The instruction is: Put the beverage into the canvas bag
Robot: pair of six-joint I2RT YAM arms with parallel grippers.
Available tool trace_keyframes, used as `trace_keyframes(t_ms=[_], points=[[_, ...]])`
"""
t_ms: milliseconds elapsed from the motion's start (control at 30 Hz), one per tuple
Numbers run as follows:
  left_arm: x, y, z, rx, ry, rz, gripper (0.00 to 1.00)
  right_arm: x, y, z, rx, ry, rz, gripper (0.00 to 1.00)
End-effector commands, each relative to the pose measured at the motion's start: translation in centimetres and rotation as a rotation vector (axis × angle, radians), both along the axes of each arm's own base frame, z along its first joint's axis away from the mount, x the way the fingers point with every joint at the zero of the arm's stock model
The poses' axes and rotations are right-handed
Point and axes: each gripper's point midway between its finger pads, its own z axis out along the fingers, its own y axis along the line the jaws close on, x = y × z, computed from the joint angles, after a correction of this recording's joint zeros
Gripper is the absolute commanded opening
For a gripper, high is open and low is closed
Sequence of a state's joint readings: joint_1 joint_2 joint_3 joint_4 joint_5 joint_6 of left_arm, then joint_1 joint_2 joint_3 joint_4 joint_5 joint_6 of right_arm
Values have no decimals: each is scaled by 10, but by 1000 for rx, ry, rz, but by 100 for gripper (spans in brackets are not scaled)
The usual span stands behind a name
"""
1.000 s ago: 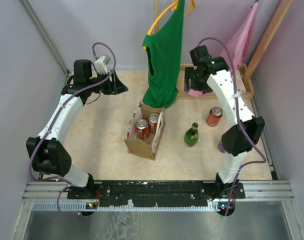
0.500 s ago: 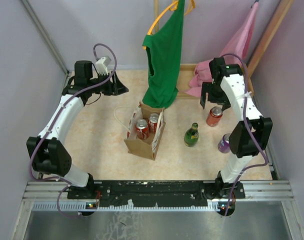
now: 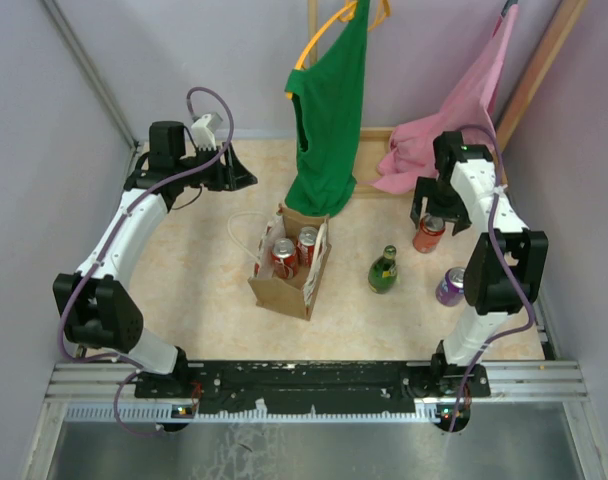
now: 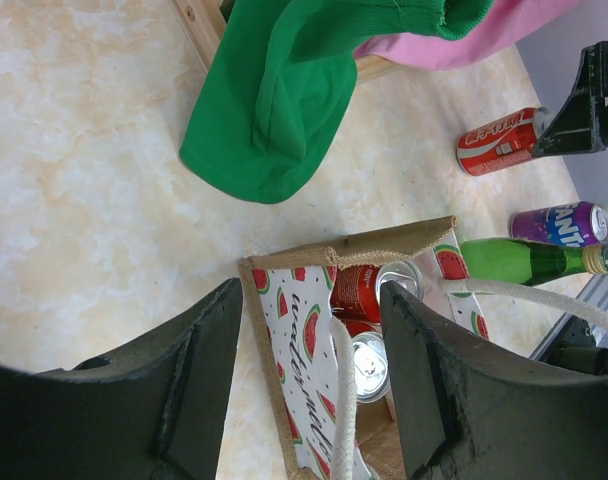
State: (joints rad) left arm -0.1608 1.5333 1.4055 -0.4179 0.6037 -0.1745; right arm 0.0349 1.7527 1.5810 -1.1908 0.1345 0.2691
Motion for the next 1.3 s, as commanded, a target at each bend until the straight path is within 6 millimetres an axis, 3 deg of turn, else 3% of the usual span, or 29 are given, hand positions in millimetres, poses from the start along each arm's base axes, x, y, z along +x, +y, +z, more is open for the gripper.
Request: trace_keyframes(t_ms=[0, 400, 567, 633, 900, 1267], points=[[3, -1, 0, -3, -23, -19, 64, 26, -7, -7, 11, -68, -7, 87], [0, 1, -4, 7, -17, -11, 64, 36, -6, -36, 39, -25, -12, 86], [0, 2, -4, 11, -19, -9, 63, 34, -5, -32, 45, -30, -24, 67], [1, 2, -5, 11, -19, -10, 64, 30, -5, -30, 42, -22, -25, 65], [3, -1, -5, 5, -17, -26, 63, 15, 4, -37, 98, 20, -6, 83], [3, 0, -8, 10, -12, -27, 63, 22, -4, -17, 51, -39, -28, 75]])
